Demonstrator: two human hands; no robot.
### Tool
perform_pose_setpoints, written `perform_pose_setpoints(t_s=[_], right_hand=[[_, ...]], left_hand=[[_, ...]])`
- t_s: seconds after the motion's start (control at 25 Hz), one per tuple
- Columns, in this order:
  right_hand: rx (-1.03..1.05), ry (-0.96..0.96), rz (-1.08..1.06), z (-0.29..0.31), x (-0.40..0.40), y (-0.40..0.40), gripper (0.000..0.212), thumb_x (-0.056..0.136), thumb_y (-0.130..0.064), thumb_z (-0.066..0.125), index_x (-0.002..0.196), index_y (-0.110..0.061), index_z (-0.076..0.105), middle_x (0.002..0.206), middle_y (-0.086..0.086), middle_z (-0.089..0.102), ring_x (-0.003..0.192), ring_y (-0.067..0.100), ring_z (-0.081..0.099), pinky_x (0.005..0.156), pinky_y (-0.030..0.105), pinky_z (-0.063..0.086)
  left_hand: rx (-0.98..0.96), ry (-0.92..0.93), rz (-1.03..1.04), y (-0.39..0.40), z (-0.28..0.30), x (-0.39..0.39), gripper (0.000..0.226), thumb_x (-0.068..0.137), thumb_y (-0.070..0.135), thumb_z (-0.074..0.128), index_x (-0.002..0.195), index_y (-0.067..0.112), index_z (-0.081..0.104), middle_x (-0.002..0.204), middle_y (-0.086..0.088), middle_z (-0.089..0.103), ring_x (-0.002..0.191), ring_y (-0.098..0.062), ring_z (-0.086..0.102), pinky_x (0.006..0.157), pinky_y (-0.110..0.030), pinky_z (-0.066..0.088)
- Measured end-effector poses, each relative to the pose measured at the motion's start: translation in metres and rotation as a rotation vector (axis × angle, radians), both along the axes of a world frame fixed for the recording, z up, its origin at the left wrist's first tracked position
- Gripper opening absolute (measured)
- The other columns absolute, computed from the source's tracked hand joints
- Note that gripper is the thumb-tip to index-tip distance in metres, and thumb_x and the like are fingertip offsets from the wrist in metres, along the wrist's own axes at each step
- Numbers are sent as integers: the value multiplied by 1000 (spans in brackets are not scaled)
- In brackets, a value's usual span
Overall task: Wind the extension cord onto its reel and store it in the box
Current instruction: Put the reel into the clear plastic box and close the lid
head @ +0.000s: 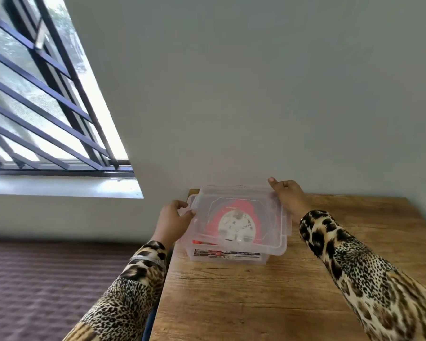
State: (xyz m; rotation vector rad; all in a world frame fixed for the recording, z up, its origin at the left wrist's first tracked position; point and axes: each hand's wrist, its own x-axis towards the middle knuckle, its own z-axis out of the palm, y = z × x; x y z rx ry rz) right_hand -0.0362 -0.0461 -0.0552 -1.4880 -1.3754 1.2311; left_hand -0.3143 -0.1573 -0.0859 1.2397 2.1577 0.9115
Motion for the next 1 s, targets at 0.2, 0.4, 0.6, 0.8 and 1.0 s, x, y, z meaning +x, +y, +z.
perform_pose_setpoints(t_s=[0.2, 0.4, 0.6, 0.8, 1.0], right_hand=[[52, -40, 88, -20, 11, 2, 24, 93, -32, 58, 94, -8, 63, 101, 13, 67, 96, 31, 63, 87, 44, 52], [49, -35, 143, -42, 6, 1, 24, 92, -33, 60, 98, -11, 69, 92, 4, 72, 87, 24, 68, 83, 42, 55], [118, -154, 125, -42, -12, 12, 30, 88, -40, 63, 104, -15, 69, 103, 1, 68, 98, 21, 62, 87, 37, 51], [172, -285, 105, -44, -20, 9, 34, 90, -47, 57, 109, -21, 69, 109, -1, 68, 97, 16, 60, 81, 28, 47], [110, -407, 119, -40, -26, 6, 50, 91, -56, 48, 128, -24, 58, 132, 1, 59, 118, 23, 55, 101, 41, 44]], left_hand=[[48, -286, 78, -7, -12, 2, 45, 94, 32, 57, 133, 10, 51, 128, -8, 61, 111, -22, 59, 95, -39, 51], [72, -354, 95, -12, -13, 3, 48, 93, 30, 60, 135, 9, 51, 131, -6, 60, 118, -22, 57, 99, -37, 48], [90, -358, 150, -10, -12, -1, 30, 89, 28, 66, 115, 12, 62, 113, -4, 68, 104, -19, 64, 94, -39, 53], [93, -315, 194, -4, -9, 0, 14, 87, 23, 63, 101, 19, 61, 97, 1, 67, 91, -15, 64, 74, -28, 53], [68, -269, 243, 1, -12, 6, 12, 84, 20, 53, 94, 19, 58, 96, -1, 64, 83, -13, 59, 63, -26, 46]])
